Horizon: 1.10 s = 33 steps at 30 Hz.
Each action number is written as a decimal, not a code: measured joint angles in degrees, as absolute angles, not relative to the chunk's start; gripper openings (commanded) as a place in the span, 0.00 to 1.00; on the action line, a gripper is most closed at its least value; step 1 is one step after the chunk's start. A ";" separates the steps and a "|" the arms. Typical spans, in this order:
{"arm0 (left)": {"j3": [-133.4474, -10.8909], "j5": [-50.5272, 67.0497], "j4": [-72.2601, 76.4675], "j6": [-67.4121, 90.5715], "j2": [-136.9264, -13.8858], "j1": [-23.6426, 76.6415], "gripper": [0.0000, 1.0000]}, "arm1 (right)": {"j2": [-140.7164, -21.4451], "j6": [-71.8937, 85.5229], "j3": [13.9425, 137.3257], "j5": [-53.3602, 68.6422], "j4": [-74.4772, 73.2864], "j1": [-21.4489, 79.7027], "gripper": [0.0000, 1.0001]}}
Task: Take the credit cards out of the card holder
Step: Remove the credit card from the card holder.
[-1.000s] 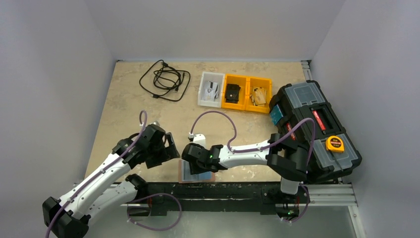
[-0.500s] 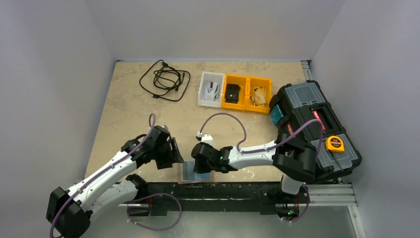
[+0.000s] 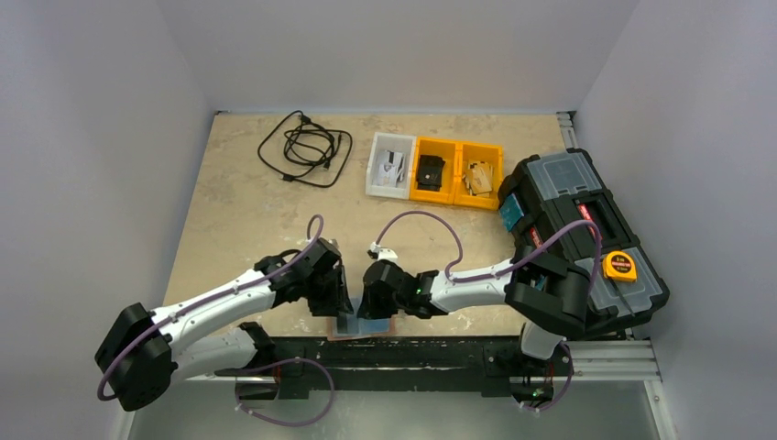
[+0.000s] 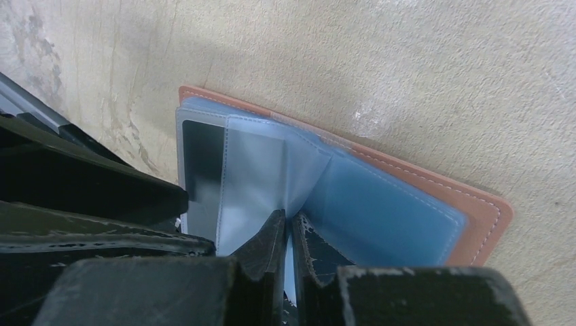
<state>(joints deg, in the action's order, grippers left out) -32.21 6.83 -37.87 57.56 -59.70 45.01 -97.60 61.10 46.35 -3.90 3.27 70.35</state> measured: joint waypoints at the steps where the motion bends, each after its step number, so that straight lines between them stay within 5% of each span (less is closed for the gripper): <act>1: -32.21 6.85 -37.39 57.76 -60.40 45.39 0.39 | -97.60 61.10 46.17 -3.64 3.55 70.22 0.05; 15: -29.52 7.22 -32.32 59.16 -63.99 46.17 0.29 | -97.21 61.69 44.40 -1.83 6.39 69.32 0.05; 21: -28.75 8.21 -29.54 60.45 -64.97 46.22 0.12 | -97.10 61.69 44.07 -1.65 6.90 69.21 0.05; 24: -28.36 8.21 -29.17 60.95 -65.04 46.22 0.00 | -97.01 61.67 44.01 -1.41 6.98 69.08 0.14; 33: -28.23 6.61 -31.35 62.13 -61.93 46.24 0.00 | -91.79 59.88 45.08 -0.95 -0.67 69.06 0.47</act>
<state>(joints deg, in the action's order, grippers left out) -28.23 6.61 -31.35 62.13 -61.93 46.24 -91.79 59.88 45.08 -0.95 -0.67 69.06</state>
